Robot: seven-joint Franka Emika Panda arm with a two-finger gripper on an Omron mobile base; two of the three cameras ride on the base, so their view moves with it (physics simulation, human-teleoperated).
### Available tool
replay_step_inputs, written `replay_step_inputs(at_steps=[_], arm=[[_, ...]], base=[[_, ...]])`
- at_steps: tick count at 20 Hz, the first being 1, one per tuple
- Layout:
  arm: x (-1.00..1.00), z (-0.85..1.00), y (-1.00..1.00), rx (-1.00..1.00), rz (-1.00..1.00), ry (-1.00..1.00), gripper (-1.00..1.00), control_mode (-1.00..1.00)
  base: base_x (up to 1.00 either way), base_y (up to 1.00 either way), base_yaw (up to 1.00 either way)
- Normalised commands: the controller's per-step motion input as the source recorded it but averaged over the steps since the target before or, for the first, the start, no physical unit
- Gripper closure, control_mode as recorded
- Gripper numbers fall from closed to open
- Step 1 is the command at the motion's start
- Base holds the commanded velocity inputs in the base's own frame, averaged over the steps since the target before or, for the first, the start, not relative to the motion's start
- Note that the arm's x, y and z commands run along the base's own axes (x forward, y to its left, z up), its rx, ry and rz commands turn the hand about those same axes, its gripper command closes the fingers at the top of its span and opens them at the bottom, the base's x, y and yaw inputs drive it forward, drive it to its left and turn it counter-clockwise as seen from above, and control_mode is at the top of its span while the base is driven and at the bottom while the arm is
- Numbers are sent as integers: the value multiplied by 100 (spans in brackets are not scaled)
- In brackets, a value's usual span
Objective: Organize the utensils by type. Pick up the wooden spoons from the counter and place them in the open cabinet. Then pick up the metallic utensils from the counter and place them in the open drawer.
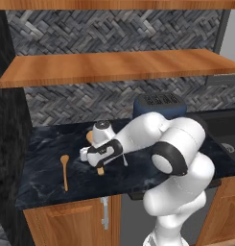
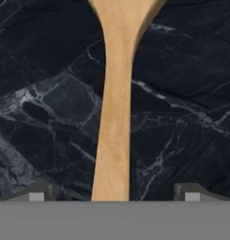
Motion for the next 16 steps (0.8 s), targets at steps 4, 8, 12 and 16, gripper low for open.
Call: replay_step_inputs(at_steps=[4,8,12,16], arm=[[23,-8,11,0,0,0,-100,-100],[18,-15,3,0,0,0,-100,-100],[7,-19,0,0,0,0,-100,-100],[-5,-10,0,0,0,-1,100,-100]], base=[[0,0,0],[0,0,0],[0,0,0],[0,0,0]])
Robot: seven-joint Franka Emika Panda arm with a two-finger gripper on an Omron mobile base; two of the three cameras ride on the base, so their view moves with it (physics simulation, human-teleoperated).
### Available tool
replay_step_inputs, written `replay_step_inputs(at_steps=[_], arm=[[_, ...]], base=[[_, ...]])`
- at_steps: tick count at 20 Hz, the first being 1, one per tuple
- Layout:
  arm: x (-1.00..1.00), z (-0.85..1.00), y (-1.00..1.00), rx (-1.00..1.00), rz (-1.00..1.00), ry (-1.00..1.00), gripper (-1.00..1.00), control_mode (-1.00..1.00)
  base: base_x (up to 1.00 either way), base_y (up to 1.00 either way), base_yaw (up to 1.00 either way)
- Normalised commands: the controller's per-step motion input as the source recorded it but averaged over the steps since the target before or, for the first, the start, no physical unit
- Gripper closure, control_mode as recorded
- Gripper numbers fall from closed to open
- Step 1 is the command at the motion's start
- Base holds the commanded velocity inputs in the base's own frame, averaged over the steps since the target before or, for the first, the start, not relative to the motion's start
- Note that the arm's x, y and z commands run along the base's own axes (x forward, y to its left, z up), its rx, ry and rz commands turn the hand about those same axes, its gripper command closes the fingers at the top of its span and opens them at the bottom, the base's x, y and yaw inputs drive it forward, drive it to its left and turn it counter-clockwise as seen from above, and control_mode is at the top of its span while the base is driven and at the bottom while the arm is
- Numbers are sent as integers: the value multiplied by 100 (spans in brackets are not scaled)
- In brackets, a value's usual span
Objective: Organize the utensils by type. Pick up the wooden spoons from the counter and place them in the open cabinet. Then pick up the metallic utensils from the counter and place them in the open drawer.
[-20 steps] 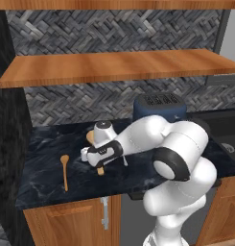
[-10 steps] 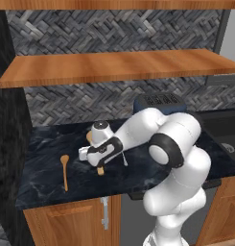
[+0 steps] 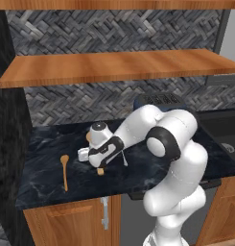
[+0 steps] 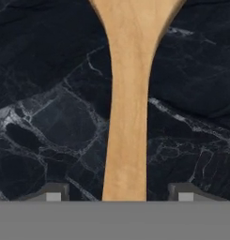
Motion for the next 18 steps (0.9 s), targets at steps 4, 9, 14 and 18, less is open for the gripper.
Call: replay_step_inputs(at_steps=[4,9,14,18], arm=[[-19,3,0,0,0,-7,100,-100],[-25,30,0,1,3,-1,100,-100],[-40,67,-1,6,7,0,100,-100],[-43,62,-2,5,2,0,100,-100]], base=[[0,0,0],[0,0,0],[0,0,0],[0,0,0]])
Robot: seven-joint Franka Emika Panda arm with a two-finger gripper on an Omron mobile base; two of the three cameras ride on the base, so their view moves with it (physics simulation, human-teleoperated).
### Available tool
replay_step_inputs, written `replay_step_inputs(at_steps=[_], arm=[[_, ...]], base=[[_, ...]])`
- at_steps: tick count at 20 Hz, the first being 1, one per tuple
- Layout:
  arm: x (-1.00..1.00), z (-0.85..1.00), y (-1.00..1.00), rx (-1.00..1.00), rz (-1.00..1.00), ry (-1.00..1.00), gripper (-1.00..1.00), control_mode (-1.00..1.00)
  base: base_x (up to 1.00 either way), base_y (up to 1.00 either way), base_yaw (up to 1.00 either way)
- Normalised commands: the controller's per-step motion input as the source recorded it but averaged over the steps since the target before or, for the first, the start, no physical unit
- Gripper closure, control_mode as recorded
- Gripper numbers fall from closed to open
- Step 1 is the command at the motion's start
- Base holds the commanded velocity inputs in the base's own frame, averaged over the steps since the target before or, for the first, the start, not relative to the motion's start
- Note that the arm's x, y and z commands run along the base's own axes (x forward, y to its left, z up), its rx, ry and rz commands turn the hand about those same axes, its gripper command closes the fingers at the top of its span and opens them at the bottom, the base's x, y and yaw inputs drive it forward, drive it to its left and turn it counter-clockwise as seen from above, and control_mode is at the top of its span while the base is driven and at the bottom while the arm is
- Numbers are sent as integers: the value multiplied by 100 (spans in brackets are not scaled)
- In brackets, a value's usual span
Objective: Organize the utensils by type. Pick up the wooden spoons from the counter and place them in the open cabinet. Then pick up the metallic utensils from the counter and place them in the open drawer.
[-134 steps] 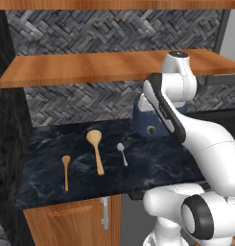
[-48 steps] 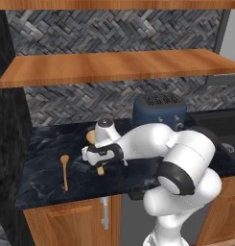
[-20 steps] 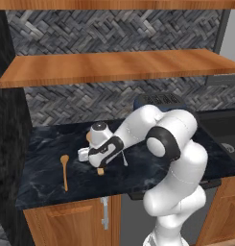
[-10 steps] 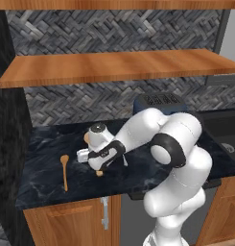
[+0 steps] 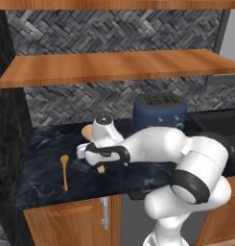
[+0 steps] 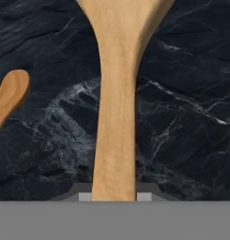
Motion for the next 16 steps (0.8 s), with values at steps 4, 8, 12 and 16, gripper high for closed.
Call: replay_step_inputs(at_steps=[4,8,12,16], arm=[[-22,45,-26,7,0,0,100,-100],[-12,36,-15,7,1,-1,100,-100],[-17,40,-5,1,6,-6,100,-100],[-5,33,0,0,3,0,100,-100]], base=[[0,0,0],[0,0,0],[0,0,0],[0,0,0]])
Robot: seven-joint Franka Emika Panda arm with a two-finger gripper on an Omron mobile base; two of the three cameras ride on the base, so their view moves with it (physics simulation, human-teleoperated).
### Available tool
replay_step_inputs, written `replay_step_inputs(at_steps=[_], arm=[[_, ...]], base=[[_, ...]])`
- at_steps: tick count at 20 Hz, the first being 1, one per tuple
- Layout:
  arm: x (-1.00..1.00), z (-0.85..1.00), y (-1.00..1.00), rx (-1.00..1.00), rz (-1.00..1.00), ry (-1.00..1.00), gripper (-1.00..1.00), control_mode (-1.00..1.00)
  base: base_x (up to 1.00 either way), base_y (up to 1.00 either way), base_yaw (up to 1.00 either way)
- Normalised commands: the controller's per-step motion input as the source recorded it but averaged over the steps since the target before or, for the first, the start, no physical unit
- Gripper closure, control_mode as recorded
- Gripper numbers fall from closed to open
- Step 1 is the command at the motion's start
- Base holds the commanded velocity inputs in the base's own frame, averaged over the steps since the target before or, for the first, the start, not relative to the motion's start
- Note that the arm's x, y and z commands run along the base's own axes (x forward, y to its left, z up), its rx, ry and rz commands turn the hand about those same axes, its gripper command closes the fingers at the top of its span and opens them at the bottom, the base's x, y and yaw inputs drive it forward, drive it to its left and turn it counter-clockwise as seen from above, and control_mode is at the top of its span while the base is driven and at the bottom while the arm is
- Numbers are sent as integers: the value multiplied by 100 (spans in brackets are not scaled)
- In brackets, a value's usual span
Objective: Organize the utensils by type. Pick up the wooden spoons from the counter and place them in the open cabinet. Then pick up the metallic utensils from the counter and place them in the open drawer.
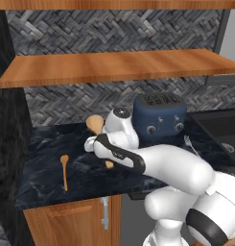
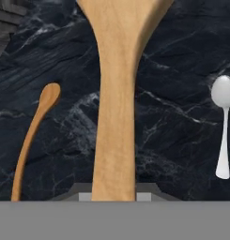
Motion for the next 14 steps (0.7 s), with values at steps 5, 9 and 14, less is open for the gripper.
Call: replay_step_inputs(at_steps=[5,9,14], arm=[[-7,14,-1,0,0,0,100,-100],[0,0,0,0,0,0,100,100],[0,0,0,0,0,0,100,100]], base=[[0,0,0],[0,0,0],[-44,-2,0]])
